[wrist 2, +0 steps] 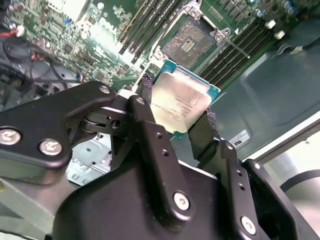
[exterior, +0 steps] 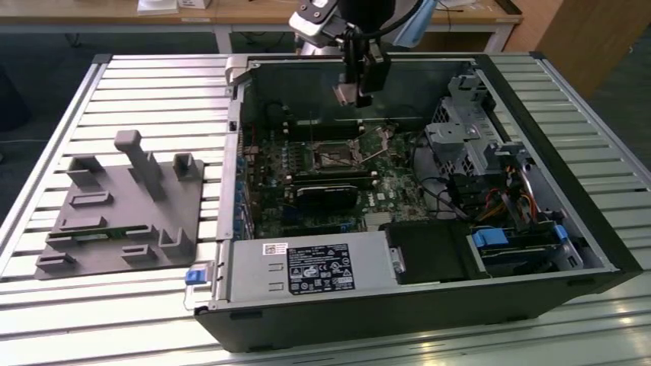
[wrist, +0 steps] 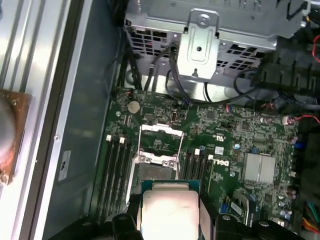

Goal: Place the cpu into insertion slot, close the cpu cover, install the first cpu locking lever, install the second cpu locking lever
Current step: 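Place the cpu into insertion slot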

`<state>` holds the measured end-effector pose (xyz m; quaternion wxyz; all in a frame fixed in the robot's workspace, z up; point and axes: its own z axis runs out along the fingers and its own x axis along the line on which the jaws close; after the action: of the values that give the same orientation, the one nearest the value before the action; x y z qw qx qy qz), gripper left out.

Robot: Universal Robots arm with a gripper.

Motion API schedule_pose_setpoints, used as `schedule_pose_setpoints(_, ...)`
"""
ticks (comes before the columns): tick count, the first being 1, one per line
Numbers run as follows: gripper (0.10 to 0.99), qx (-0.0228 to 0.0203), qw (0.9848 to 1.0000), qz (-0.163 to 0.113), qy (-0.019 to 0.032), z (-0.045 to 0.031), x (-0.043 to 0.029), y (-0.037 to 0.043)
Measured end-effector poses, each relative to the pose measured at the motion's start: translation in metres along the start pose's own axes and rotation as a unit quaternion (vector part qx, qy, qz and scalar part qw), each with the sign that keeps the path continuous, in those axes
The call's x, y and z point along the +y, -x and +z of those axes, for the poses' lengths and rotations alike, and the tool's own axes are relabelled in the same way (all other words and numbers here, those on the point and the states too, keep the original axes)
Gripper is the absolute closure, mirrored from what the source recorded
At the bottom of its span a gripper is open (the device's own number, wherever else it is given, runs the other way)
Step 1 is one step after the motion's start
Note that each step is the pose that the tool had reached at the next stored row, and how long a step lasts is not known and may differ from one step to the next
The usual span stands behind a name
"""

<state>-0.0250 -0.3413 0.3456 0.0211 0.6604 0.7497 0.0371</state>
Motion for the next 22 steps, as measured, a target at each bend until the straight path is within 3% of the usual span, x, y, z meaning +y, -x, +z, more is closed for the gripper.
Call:
schedule_pose_setpoints(5, 0.545, -0.0024, 0.9996, 0.027, 0.0003, 0.0025, -0.0004, -0.0010)
schedule_pose_setpoints(11, 0.545, -0.0027, 0.9996, 0.028, -0.0029, 0.0103, -0.0010, -0.0011)
schedule_pose_setpoints(22, 0.545, -0.0026, 0.9996, 0.028, -0.0033, 0.0262, -0.0023, -0.0012)
